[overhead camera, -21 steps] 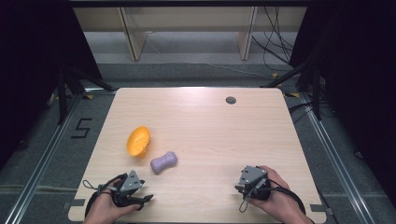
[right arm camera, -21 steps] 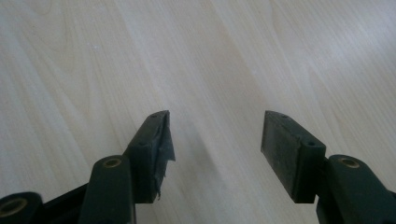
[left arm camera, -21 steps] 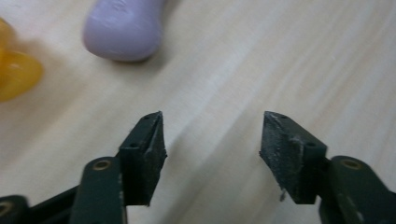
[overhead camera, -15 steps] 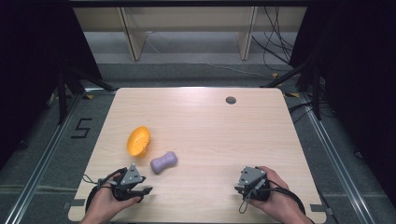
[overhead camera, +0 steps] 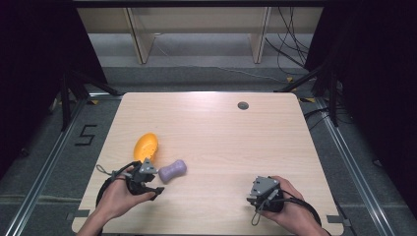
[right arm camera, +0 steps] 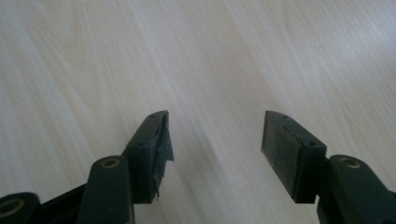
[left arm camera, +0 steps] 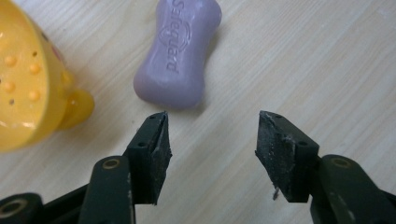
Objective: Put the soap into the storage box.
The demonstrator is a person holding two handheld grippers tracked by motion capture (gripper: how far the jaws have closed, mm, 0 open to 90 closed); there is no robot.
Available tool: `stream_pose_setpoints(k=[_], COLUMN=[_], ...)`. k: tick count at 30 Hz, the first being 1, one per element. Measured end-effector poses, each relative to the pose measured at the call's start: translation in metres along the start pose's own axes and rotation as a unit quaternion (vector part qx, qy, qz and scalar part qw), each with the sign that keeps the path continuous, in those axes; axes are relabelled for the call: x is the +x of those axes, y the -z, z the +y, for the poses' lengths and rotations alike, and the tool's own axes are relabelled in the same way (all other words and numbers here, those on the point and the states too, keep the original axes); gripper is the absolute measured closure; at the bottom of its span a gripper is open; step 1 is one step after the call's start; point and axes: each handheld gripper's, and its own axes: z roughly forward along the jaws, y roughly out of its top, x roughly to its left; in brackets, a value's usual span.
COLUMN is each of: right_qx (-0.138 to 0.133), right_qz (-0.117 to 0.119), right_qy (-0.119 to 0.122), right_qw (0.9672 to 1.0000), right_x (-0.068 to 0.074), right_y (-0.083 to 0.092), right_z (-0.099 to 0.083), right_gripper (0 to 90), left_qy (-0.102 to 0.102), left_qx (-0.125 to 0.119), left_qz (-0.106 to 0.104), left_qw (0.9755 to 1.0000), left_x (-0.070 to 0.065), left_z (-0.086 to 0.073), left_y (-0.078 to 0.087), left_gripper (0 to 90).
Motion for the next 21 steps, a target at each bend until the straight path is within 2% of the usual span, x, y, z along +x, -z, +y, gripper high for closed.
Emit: stream_pose_setpoints(k=[2,3,6,7,8,9,11,14,15,16,17,18,20,21], right_qx=[0.0,-0.001,-0.001,0.0,0.002,0.003,0.003,0.003,0.003,0.003,0.003,0.003,0.001,0.002], right_qz=[-0.005,-0.002,-0.001,-0.001,0.002,0.006,0.007,0.007,0.006,0.006,0.007,0.007,0.006,0.008], right_qy=[0.002,0.002,0.001,0.01,0.001,-0.002,-0.002,-0.001,-0.004,-0.004,-0.003,-0.003,0.006,0.007], right_qw=[1.0,1.0,1.0,0.9999,1.0,1.0,1.0,1.0,1.0,1.0,1.0,1.0,1.0,0.9999], right_x=[0.0,0.0,0.0,0.0,0.001,0.002,0.002,0.002,0.002,0.002,0.002,0.002,0.001,0.0], right_y=[0.0,0.0,0.0,0.0,0.0,0.0,0.0,-0.001,0.0,0.0,0.0,0.0,0.0,0.0], right_z=[0.0,0.0,0.0,0.0,0.0,0.0,0.0,0.0,0.0,0.0,0.0,0.0,0.0,0.0], right_gripper=[42.3,42.3,42.2,42.1,42.1,42.1,42.0,41.9,41.9,41.9,41.9,41.9,41.9,41.8], left_qy=[-0.004,-0.013,-0.009,-0.013,-0.022,-0.016,-0.01,-0.019,-0.029,-0.029,-0.034,-0.034,-0.043,-0.045], left_qx=[0.019,0.022,0.049,0.062,0.076,0.079,0.097,0.121,0.132,0.132,0.141,0.141,0.162,0.165], left_qz=[-0.001,0.002,0.0,-0.005,-0.007,-0.008,-0.016,-0.019,-0.019,-0.019,-0.02,-0.02,-0.023,-0.023], left_qw=[0.9998,0.9997,0.9987,0.998,0.9969,0.9967,0.9951,0.9922,0.9907,0.9907,0.9892,0.9892,0.9856,0.9849], left_x=[0.001,0.002,0.006,0.008,0.01,0.01,0.012,0.016,0.018,0.018,0.021,0.021,0.026,0.027], left_z=[0.009,0.015,0.032,0.037,0.042,0.045,0.053,0.065,0.072,0.072,0.078,0.078,0.086,0.088], left_y=[0.0,-0.001,-0.006,-0.007,-0.008,-0.01,-0.016,-0.025,-0.03,-0.03,-0.035,-0.035,-0.042,-0.044], left_gripper=[41.8,41.8,40.3,39.4,39.2,39.3,39.0,38.1,37.7,37.5,37.5,37.4,37.4,37.2])
